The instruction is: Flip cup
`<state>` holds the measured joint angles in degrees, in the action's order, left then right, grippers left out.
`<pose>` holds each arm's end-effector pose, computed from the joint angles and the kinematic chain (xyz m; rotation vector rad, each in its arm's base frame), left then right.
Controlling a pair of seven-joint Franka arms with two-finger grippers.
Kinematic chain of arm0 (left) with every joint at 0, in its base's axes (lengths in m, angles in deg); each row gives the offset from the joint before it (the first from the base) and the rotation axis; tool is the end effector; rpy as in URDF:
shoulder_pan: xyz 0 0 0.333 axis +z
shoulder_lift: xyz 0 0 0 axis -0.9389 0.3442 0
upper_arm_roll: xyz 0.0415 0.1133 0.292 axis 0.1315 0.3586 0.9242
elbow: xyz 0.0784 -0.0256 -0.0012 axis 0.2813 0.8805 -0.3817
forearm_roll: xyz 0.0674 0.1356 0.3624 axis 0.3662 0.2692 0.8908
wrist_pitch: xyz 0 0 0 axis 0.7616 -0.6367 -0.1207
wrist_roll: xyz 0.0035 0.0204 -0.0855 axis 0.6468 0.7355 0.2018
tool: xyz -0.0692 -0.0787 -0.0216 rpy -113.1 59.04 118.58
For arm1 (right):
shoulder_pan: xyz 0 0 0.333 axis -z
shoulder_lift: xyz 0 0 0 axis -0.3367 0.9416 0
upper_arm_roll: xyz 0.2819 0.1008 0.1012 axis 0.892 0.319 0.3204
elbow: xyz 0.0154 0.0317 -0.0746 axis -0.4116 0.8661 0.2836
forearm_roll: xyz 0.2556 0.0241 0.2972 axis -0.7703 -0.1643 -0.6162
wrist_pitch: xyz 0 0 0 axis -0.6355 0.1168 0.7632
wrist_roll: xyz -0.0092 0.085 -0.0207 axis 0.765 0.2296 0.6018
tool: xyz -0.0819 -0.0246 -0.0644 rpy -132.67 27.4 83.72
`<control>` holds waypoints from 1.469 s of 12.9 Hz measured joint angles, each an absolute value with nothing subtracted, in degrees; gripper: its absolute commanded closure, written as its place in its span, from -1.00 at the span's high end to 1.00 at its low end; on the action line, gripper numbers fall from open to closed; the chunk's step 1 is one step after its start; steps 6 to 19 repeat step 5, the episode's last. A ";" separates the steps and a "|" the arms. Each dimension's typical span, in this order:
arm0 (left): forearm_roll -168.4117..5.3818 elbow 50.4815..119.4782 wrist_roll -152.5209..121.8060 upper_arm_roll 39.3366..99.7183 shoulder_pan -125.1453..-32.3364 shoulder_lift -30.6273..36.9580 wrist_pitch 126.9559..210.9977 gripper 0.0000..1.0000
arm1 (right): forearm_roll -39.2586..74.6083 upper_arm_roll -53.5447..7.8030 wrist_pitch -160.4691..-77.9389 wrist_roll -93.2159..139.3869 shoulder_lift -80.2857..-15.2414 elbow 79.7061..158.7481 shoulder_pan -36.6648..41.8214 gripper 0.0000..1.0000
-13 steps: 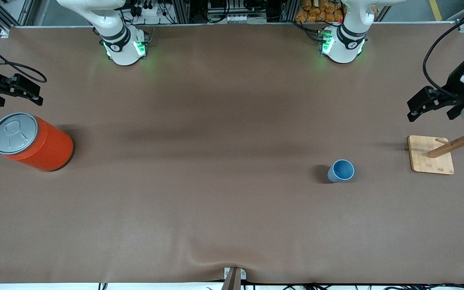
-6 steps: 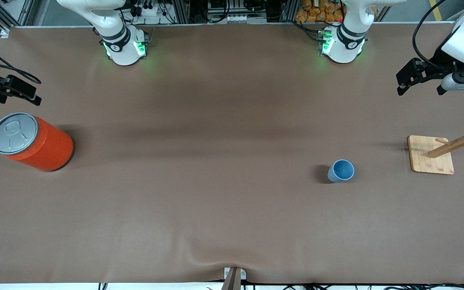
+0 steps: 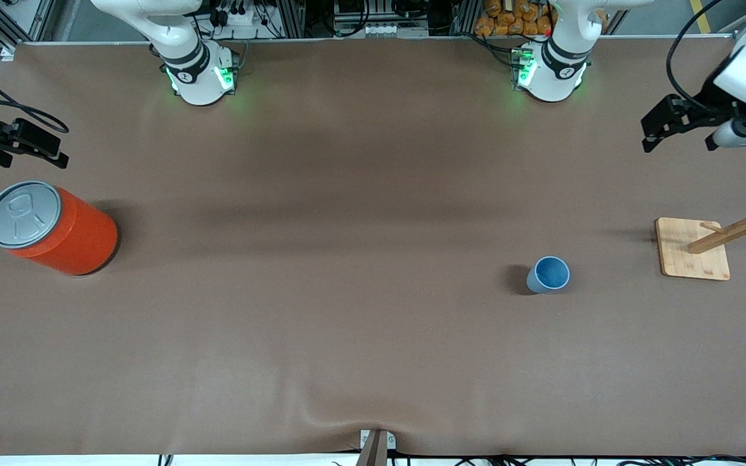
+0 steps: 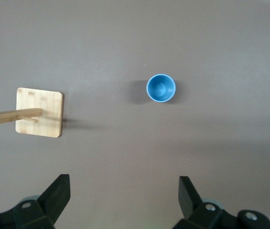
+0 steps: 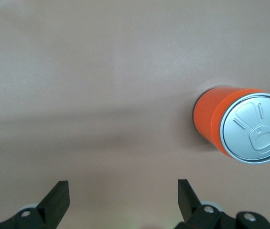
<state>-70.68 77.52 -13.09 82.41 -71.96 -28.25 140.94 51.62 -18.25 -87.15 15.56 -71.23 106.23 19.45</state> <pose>0.5165 -0.0669 0.6599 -3.1055 -0.0370 -0.0778 0.5431 0.0003 0.6483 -3.0887 0.0757 0.0699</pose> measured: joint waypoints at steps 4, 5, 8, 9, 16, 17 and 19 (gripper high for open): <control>-70.68 77.35 -13.42 82.89 -71.05 -28.11 140.89 1.00 | 52.56 -18.21 -87.16 16.10 -71.23 106.27 18.82 1.00; -70.68 77.17 -13.42 82.88 -71.06 -27.96 140.89 1.00 | 53.01 -18.21 -87.16 16.20 -71.23 106.30 18.52 1.00; -70.68 77.17 -13.42 82.88 -71.06 -27.96 140.89 1.00 | 53.01 -18.21 -87.16 16.20 -71.23 106.30 18.52 1.00; -70.68 77.17 -13.42 82.88 -71.06 -27.96 140.89 1.00 | 53.01 -18.21 -87.16 16.20 -71.23 106.30 18.52 1.00; -70.68 77.17 -13.42 82.88 -71.06 -27.96 140.89 1.00 | 53.01 -18.21 -87.16 16.20 -71.23 106.30 18.52 1.00; -70.68 77.17 -13.42 82.88 -71.06 -27.96 140.89 1.00 | 53.01 -18.21 -87.16 16.20 -71.23 106.30 18.52 1.00; -70.68 77.17 -13.42 82.88 -71.06 -27.96 140.89 1.00 | 53.01 -18.21 -87.16 16.20 -71.23 106.30 18.52 1.00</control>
